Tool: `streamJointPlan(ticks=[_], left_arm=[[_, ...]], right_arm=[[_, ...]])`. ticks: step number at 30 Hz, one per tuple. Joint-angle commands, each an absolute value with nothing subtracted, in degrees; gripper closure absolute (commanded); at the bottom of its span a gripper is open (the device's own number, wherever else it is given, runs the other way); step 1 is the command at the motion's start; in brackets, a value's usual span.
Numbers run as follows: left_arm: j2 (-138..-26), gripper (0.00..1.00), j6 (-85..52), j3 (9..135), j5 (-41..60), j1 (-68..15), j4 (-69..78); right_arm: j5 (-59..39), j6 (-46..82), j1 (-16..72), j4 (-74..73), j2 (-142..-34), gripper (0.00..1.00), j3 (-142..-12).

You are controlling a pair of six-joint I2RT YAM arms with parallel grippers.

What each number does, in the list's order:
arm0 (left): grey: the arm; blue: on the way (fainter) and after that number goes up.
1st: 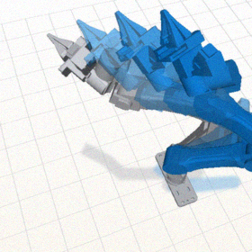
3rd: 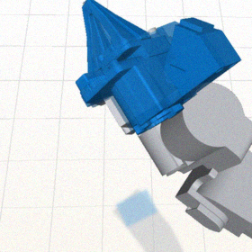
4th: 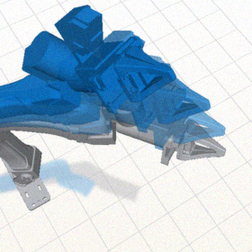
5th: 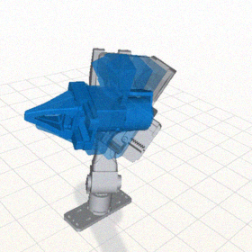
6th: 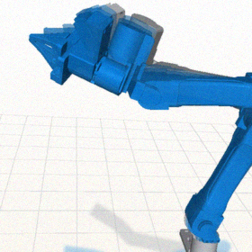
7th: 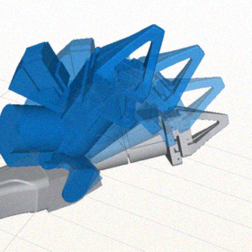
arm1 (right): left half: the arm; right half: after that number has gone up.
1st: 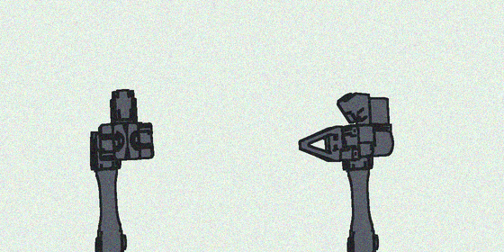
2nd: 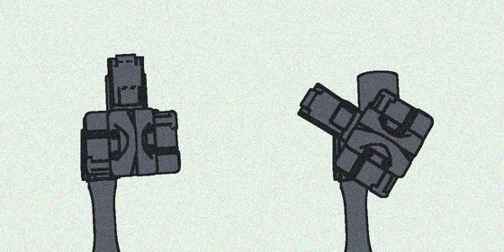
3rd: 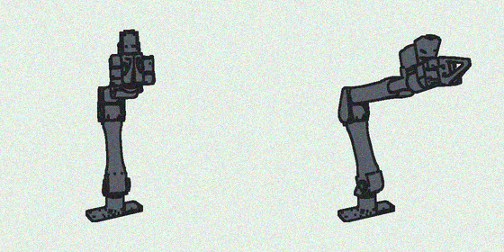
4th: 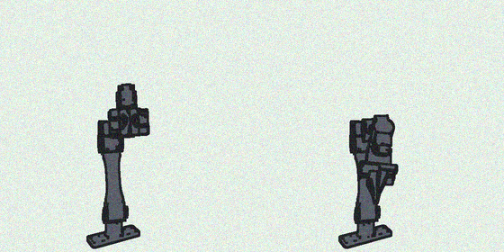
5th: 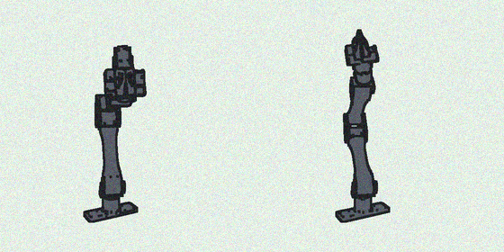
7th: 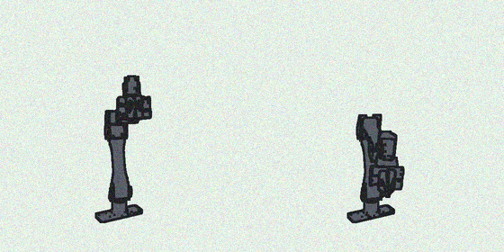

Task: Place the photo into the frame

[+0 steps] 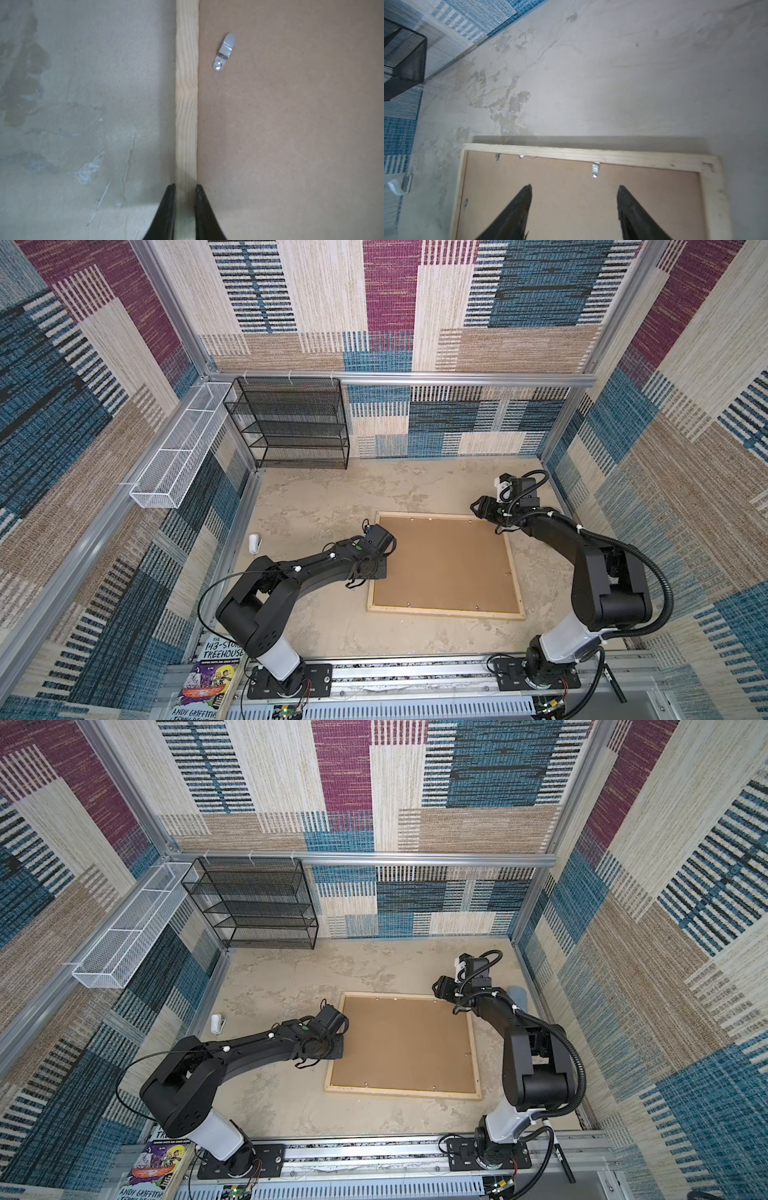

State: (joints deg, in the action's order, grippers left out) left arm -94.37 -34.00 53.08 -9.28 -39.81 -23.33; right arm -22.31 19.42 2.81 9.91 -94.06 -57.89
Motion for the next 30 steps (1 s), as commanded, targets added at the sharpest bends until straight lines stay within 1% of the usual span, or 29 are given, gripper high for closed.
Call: streamJointPlan(ticks=[1,7,12,19,30], left_arm=[[-96.48,0.83,-31.61,53.68,-9.86,-39.54,-27.39],[-97.58,0.84,-33.60,54.76,-10.33,-39.46,-28.51],[-97.43,0.86,-34.37,54.32,-11.86,-39.46,-28.37],[-97.74,0.86,-33.42,54.58,-11.28,-39.46,-27.14],[-97.30,0.87,-32.30,54.58,-10.64,-39.47,-26.18]], right_arm=[[-31.94,22.82,6.29,2.93,-95.51,0.33,-56.81],[-37.44,28.44,17.09,-3.32,-103.85,0.34,-57.95],[-41.26,31.74,22.45,-6.95,-109.25,0.34,-60.00],[-43.42,33.52,27.07,-7.30,-114.51,0.34,-64.91],[-46.73,35.89,31.69,-7.49,-122.56,0.34,-71.59]])
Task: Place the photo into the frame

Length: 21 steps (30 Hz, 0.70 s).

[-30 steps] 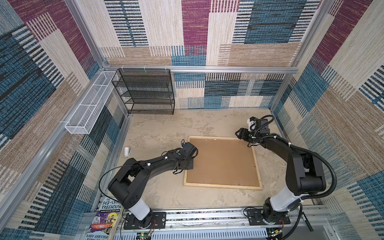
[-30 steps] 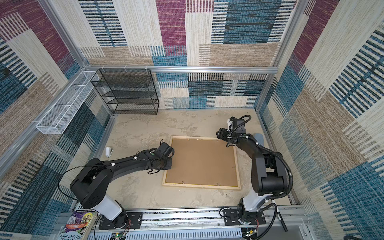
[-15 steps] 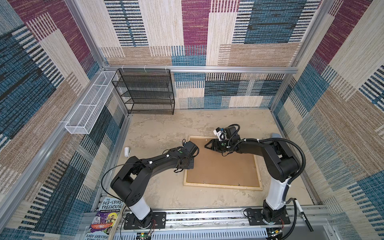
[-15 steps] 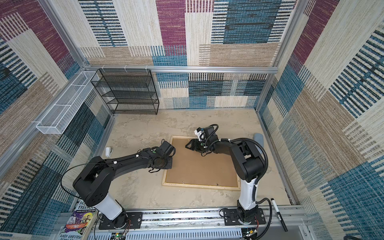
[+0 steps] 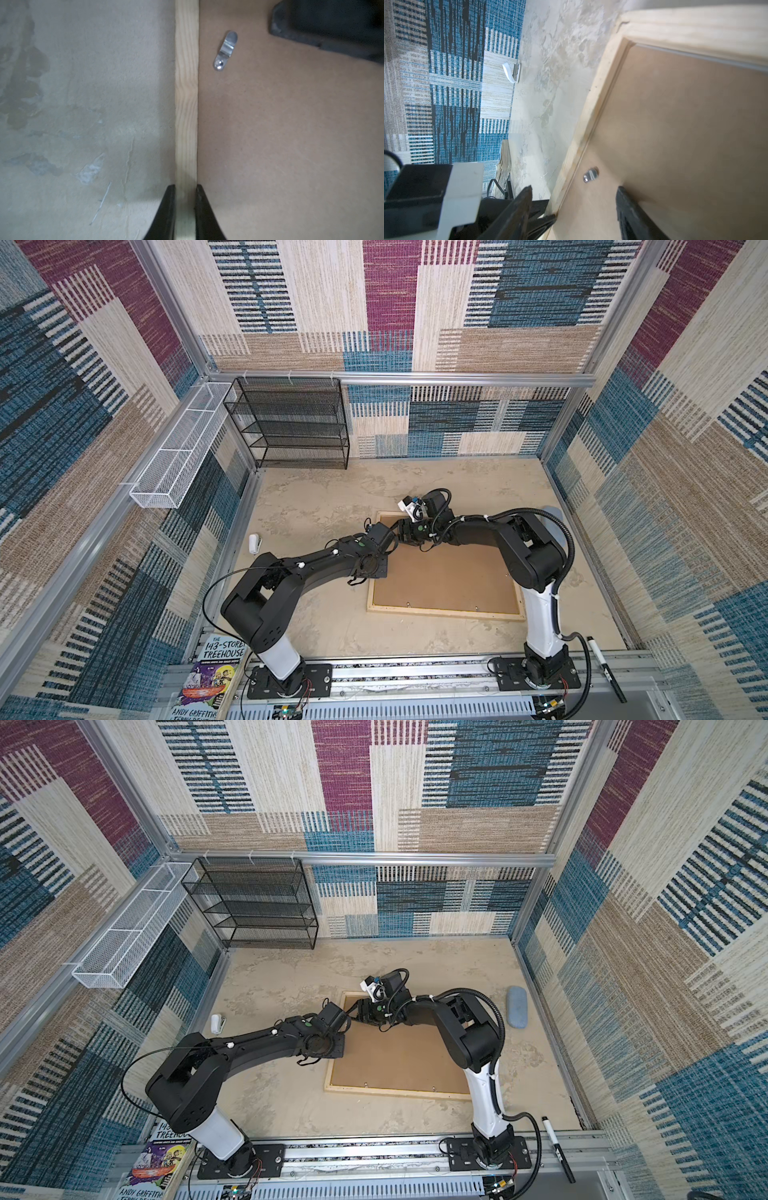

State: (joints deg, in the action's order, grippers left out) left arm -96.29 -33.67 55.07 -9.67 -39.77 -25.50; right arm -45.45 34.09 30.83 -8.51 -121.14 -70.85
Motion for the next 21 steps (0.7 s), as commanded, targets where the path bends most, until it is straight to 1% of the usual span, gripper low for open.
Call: streamJointPlan(ticks=[1,15,18,21], left_arm=[[-97.30,0.87,-32.26,54.73,-10.69,-39.46,-26.29],[-96.43,0.88,-31.97,54.40,-10.24,-39.44,-26.01],[-96.34,0.88,-31.75,54.41,-10.11,-39.46,-25.82],[-96.09,0.88,-31.48,54.25,-10.23,-39.48,-25.86]], right_arm=[[-47.63,36.19,32.10,-7.85,-123.16,0.34,-72.16],[-53.76,35.43,33.29,-7.75,-126.43,0.34,-75.56],[-54.22,33.69,33.31,-5.99,-127.02,0.34,-76.63],[-53.10,29.80,33.31,-1.10,-127.70,0.34,-78.98]])
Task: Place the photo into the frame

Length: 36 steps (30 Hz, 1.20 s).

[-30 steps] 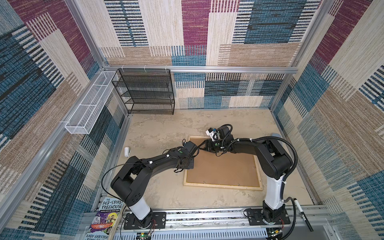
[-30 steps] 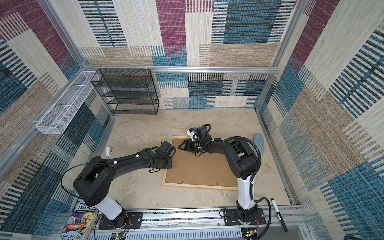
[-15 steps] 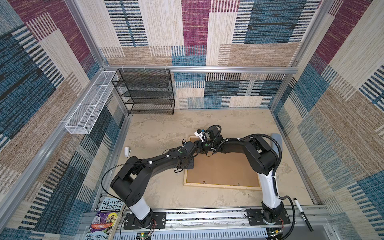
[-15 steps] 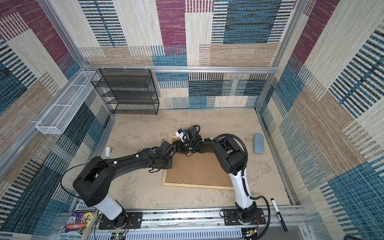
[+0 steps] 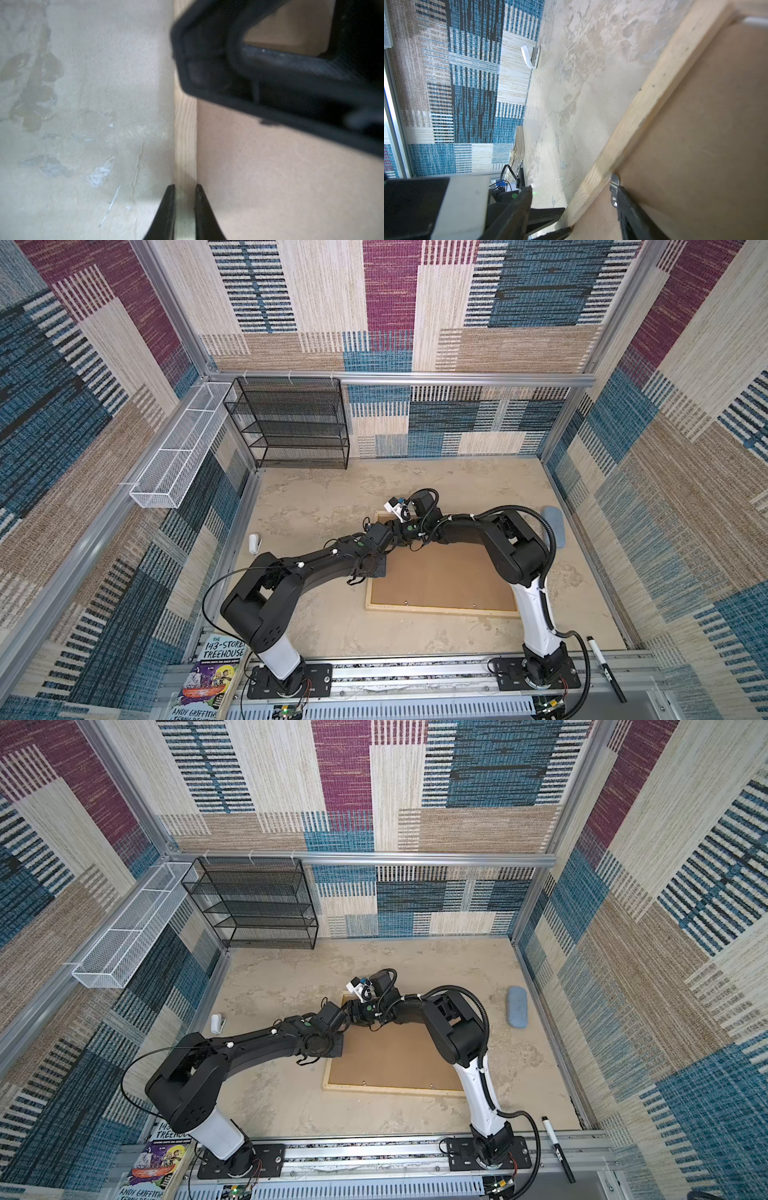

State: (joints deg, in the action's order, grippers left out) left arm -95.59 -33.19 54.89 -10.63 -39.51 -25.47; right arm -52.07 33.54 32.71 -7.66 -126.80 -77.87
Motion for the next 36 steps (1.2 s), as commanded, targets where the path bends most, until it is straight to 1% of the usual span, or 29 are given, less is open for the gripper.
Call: streamJointPlan(ticks=[1,5,9,14,17,23,28,33,36], left_arm=[[-95.92,0.88,-31.23,54.02,-10.20,-39.46,-25.57],[-95.28,0.89,-30.63,53.35,-10.44,-39.46,-24.82],[-95.32,0.89,-30.34,53.26,-10.83,-39.46,-24.65],[-95.35,0.88,-30.63,53.44,-11.88,-39.30,-25.61],[-94.67,0.80,-30.67,53.09,-11.97,-38.86,-25.51],[-93.27,0.78,-30.76,52.65,-12.42,-38.32,-26.04],[-91.59,0.72,-31.00,51.52,-12.09,-37.88,-25.23],[-91.41,0.74,-31.20,50.59,-10.58,-37.79,-24.35],[-92.18,0.80,-31.29,50.27,-10.33,-37.71,-24.10]], right_arm=[[-53.62,28.56,33.31,-0.28,-128.11,0.34,-79.65],[-58.12,22.71,33.31,5.20,-131.05,0.34,-83.47],[-61.02,21.13,33.31,5.50,-131.31,0.34,-83.12],[-56.36,22.65,32.92,5.19,-130.47,0.34,-82.64],[-53.95,24.64,32.53,4.11,-130.37,0.34,-82.79],[-52.07,27.25,32.04,2.01,-130.38,0.34,-82.41],[-50.63,29.47,31.73,0.23,-129.82,0.34,-81.56],[-49.52,31.39,31.73,-0.83,-129.77,0.34,-81.83],[-49.50,31.90,31.73,-1.06,-130.09,0.34,-82.40]])
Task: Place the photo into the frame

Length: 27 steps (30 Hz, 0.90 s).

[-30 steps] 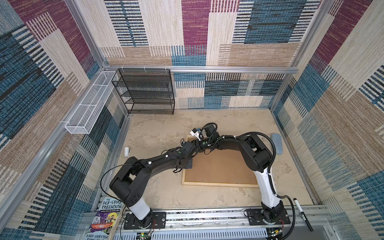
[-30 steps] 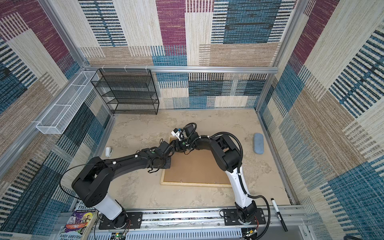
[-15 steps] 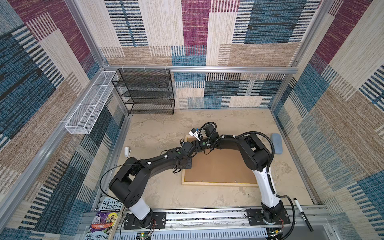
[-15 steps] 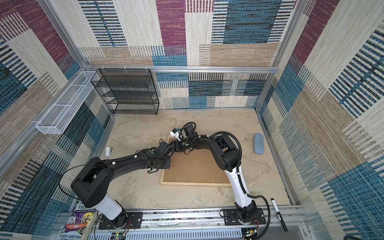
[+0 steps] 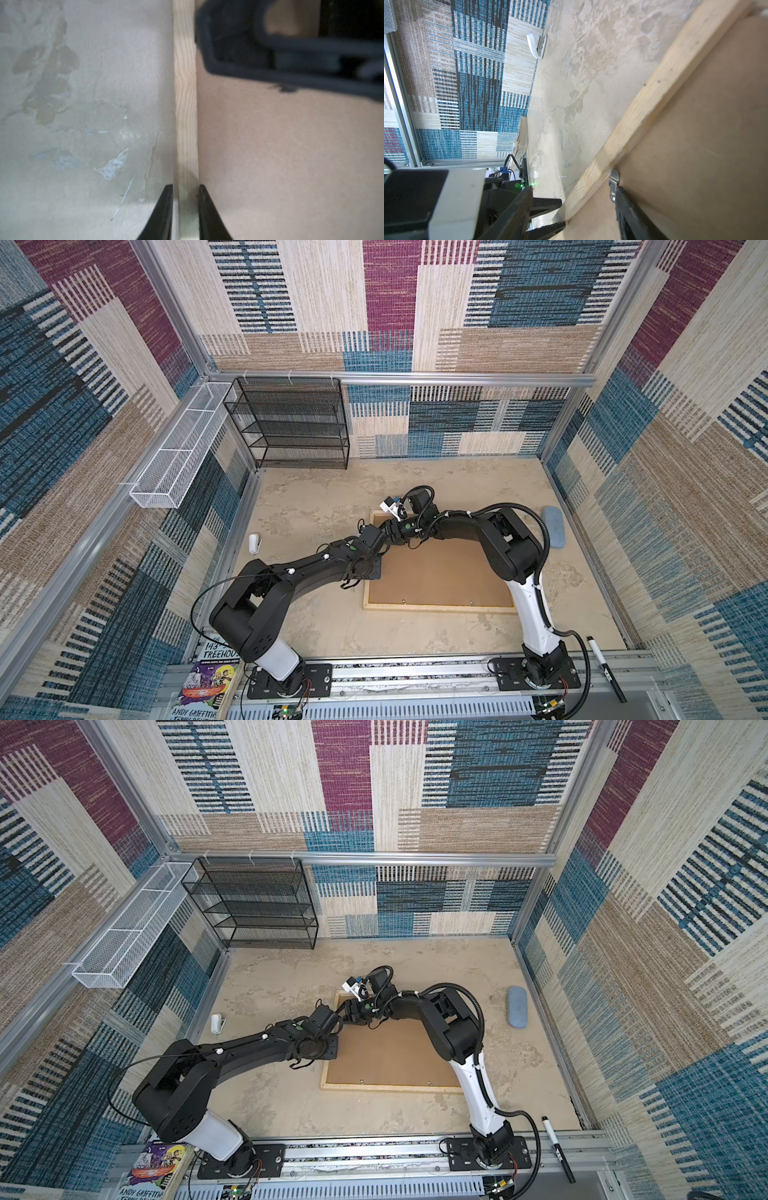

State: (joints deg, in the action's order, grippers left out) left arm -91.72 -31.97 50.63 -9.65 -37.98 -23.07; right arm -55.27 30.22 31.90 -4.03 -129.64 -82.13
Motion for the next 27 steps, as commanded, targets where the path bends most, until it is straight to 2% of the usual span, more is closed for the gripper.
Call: streamJointPlan(ticks=[1,9,15,27], left_arm=[[-92.36,0.82,-31.27,50.28,-10.32,-37.71,-23.99],[-92.81,0.90,-30.68,50.11,-9.98,-37.62,-22.93],[-92.73,0.92,-30.24,49.89,-9.89,-37.53,-22.39],[-92.24,0.94,-28.92,48.97,-8.88,-36.52,-21.53]], right_arm=[[-49.35,32.03,31.73,-1.01,-130.20,0.34,-82.57],[-48.25,34.33,31.82,-3.60,-131.05,0.35,-81.88],[-46.17,35.04,32.08,-4.24,-131.57,0.35,-81.77],[-50.58,39.99,32.32,-12.13,-132.98,0.35,-80.98]])
